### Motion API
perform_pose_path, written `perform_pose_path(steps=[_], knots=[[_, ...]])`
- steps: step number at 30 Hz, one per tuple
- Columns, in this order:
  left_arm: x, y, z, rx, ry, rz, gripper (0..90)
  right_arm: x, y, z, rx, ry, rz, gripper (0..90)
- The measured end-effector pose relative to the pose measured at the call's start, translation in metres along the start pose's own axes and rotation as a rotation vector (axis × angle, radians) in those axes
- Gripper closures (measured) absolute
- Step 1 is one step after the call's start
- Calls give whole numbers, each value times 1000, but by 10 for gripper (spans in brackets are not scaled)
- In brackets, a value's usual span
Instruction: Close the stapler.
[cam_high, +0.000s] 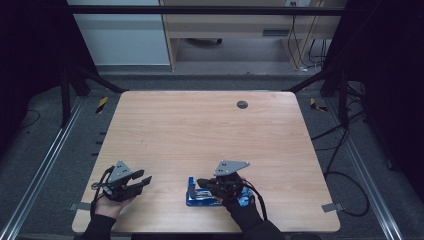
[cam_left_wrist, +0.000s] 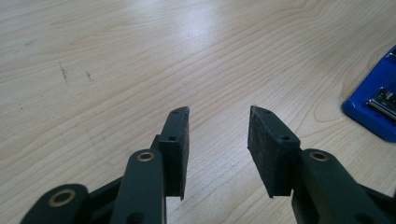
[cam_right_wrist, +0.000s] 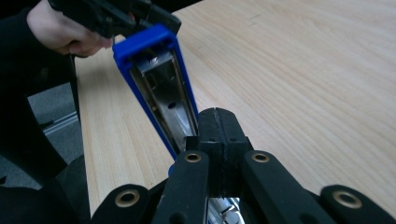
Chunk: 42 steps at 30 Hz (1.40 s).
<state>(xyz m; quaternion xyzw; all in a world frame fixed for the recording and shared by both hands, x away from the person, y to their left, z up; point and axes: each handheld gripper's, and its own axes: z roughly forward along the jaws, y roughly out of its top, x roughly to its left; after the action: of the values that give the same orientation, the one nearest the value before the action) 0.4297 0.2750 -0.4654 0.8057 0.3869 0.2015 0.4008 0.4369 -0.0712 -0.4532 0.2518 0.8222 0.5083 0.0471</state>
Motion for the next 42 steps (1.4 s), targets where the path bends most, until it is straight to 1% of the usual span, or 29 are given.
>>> perform_pose_path(steps=[4,10,14,19,23,27,30,32,35,38,40,42], knots=[[0,0,1,2,1,1,572,-2,8,-7,-31,-8,-2,900],[0,0,2,3,-3,-12,552,-4,19,-15,-70,-9,-5,900],[1,0,3,9,-6,-16,545,-2,28,-20,-83,-8,-23,900],[1,0,4,10,-2,-19,536,3,38,-28,-103,14,-31,900],[0,0,4,13,1,-19,530,9,45,-30,-115,34,-43,900],[0,0,4,15,4,-22,526,17,51,-27,-109,59,-67,900],[0,0,4,14,6,-21,525,22,54,-22,-89,79,-76,900],[0,0,4,14,5,-21,524,24,55,-17,-74,83,-86,900],[0,0,4,14,6,-18,523,26,56,-10,-53,88,-93,900],[1,0,3,12,9,-19,520,28,56,-6,-33,76,-109,900],[1,-1,3,13,7,-24,520,28,54,-6,-24,68,-116,900],[1,-1,3,14,7,-22,519,26,52,-8,-28,69,-110,900]])
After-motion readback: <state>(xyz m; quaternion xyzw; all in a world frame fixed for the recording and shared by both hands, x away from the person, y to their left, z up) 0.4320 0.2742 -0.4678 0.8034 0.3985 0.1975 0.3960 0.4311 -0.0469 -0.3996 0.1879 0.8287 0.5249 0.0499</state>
